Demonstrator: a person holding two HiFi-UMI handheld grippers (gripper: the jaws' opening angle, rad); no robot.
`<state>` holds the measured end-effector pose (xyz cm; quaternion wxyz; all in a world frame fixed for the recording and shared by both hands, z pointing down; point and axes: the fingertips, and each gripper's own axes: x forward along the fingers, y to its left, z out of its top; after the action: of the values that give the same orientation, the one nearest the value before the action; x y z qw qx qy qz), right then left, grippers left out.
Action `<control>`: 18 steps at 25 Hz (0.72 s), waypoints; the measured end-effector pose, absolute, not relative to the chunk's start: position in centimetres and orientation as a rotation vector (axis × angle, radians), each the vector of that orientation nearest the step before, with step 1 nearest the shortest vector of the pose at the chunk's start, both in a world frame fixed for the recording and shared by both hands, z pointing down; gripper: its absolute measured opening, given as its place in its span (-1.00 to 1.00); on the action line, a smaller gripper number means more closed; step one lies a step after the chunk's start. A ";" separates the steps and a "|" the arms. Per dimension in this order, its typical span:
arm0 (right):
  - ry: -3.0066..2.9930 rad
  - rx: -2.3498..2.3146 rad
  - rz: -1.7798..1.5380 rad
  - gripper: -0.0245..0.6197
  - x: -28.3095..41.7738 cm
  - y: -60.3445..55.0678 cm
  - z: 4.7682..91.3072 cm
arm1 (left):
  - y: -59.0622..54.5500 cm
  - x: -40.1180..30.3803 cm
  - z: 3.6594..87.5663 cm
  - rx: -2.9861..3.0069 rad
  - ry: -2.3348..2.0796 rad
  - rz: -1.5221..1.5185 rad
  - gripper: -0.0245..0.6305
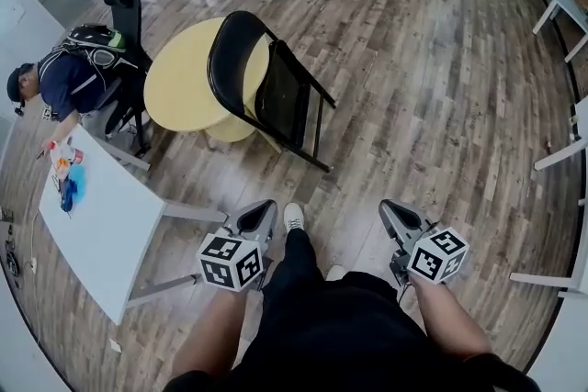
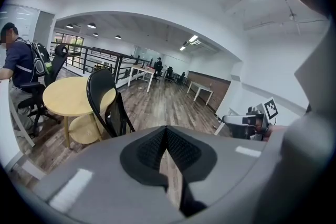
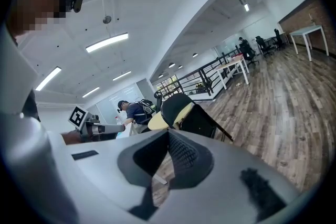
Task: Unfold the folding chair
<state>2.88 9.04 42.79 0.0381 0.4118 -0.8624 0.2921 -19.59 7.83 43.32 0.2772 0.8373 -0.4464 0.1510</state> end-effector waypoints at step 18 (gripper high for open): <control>-2.603 1.323 0.825 -0.94 -4.0 -7.3 40.5 | -10.1 -29.6 42.2 2.244 -1.315 0.370 -0.90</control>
<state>-3.99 -7.28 40.52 0.0535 0.4355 -0.8566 0.2716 -29.56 -10.09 42.15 0.2541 0.8261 -0.4841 0.1363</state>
